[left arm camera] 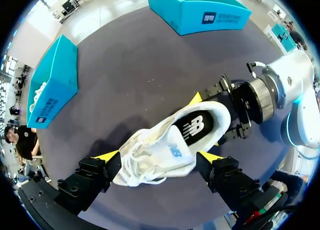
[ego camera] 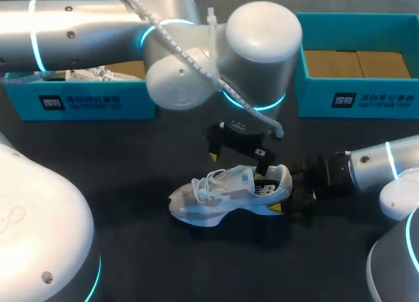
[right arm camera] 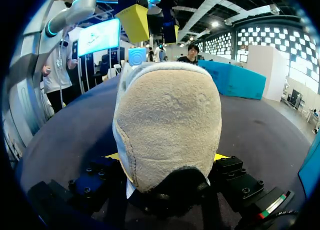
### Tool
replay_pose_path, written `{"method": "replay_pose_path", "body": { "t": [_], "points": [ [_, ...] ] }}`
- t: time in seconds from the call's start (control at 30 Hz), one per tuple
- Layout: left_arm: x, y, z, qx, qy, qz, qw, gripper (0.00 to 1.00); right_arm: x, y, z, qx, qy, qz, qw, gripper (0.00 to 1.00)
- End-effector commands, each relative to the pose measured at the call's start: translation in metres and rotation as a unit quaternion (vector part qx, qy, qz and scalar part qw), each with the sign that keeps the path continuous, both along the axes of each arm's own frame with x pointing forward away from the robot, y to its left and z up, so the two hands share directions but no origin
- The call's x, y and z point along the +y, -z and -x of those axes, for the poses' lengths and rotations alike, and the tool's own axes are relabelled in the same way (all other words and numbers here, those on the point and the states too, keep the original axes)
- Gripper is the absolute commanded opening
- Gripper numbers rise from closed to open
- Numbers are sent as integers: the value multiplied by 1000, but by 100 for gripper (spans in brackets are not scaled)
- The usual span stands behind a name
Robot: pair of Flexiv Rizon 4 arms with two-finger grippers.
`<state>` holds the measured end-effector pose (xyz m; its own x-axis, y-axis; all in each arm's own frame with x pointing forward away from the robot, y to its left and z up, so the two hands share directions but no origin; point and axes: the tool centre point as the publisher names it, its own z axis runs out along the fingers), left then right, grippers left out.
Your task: Take the shoe out of the shoebox, open the shoe tongue, remove and reinsert the insole, then place the shoe into the shoebox
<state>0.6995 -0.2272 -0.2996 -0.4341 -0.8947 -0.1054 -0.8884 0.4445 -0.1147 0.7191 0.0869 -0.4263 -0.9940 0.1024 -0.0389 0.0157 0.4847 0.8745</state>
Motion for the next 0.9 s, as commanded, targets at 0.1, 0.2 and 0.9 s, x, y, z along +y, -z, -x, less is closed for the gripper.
{"method": "replay_pose_path", "body": {
  "t": [0.1,0.2,0.9],
  "points": [
    [-15,16,-7,5,3,-9,1000,100,2,2,-1,-1,1,1,1000,0],
    [-18,23,-10,8,6,-12,1000,100,2,2,-1,-1,1,1,1000,0],
    [-18,53,-19,20,-23,-27,999,100,2,2,-1,-1,1,1,1000,0]
  ]
}}
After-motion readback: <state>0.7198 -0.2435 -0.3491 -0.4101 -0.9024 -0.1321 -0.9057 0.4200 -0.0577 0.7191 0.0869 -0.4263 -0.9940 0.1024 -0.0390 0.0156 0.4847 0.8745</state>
